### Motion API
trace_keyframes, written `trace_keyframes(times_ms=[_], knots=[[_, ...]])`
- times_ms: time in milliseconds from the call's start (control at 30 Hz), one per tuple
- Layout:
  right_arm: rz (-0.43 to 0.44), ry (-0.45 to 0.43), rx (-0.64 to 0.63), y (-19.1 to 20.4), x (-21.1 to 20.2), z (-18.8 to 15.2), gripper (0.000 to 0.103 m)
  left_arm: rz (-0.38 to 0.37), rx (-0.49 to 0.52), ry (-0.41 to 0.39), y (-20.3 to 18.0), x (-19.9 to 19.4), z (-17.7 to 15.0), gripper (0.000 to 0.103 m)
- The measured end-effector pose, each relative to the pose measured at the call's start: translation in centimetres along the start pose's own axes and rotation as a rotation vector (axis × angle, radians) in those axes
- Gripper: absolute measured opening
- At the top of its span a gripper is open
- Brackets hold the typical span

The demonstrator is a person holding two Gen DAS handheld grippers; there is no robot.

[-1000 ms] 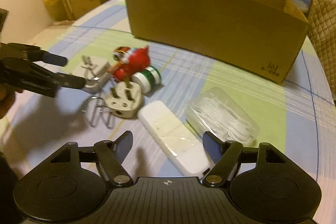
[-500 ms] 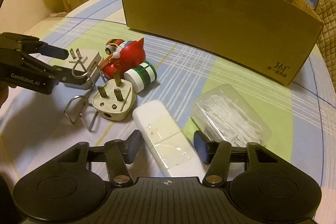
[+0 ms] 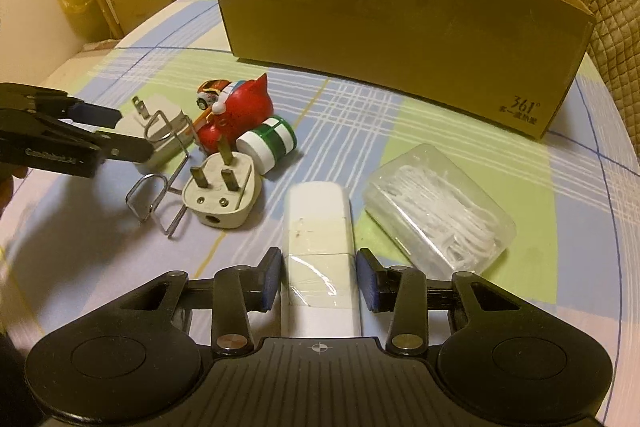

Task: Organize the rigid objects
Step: 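Grasp the white square plug adapter with the left gripper while the right grasps the white USB stick, then lift both items and carry them over the cardboard box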

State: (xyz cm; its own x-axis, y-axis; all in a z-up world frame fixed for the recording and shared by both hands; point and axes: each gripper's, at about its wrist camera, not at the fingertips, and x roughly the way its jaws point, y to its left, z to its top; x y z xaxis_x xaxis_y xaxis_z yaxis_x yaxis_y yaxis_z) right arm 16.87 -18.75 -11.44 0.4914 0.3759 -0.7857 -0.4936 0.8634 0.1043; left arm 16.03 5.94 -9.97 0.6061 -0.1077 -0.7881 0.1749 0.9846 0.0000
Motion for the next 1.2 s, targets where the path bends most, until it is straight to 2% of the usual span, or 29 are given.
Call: trace_keyframes(times_ms=[100, 233, 400, 533, 600, 967, 1200], knots=[[-0.002, 0.006, -0.005, 0.2, 0.1, 0.0, 0.038, 0.012, -0.002, -0.006, 0.5, -0.2, 0.1, 0.067], [-0.001, 0.002, 0.003, 0.1, 0.1, 0.1, 0.038, -0.011, 0.064, -0.027, 0.1, 0.4, 0.8, 0.067], [-0.005, -0.004, -0.005, 0.1, 0.2, 0.1, 0.038, -0.057, 0.154, 0.017, -0.4, 1.9, 2.0, 0.067], [-0.007, -0.011, -0.015, 0.2, 0.4, 0.3, 0.038, -0.052, 0.226, 0.048, -1.0, 2.5, 2.2, 0.066], [-0.009, -0.015, -0.02, 0.3, 0.5, 0.3, 0.038, -0.047, 0.229, 0.058, -1.0, 2.7, 2.2, 0.063], [-0.048, -0.022, -0.074, 1.3, 0.9, 0.6, 0.037, -0.027, 0.149, 0.06, -0.6, 1.8, 1.4, 0.061], [-0.04, -0.04, 0.007, 0.5, -0.1, 0.6, 0.037, 0.0, 0.082, 0.053, 0.5, -0.4, 1.1, 0.061]])
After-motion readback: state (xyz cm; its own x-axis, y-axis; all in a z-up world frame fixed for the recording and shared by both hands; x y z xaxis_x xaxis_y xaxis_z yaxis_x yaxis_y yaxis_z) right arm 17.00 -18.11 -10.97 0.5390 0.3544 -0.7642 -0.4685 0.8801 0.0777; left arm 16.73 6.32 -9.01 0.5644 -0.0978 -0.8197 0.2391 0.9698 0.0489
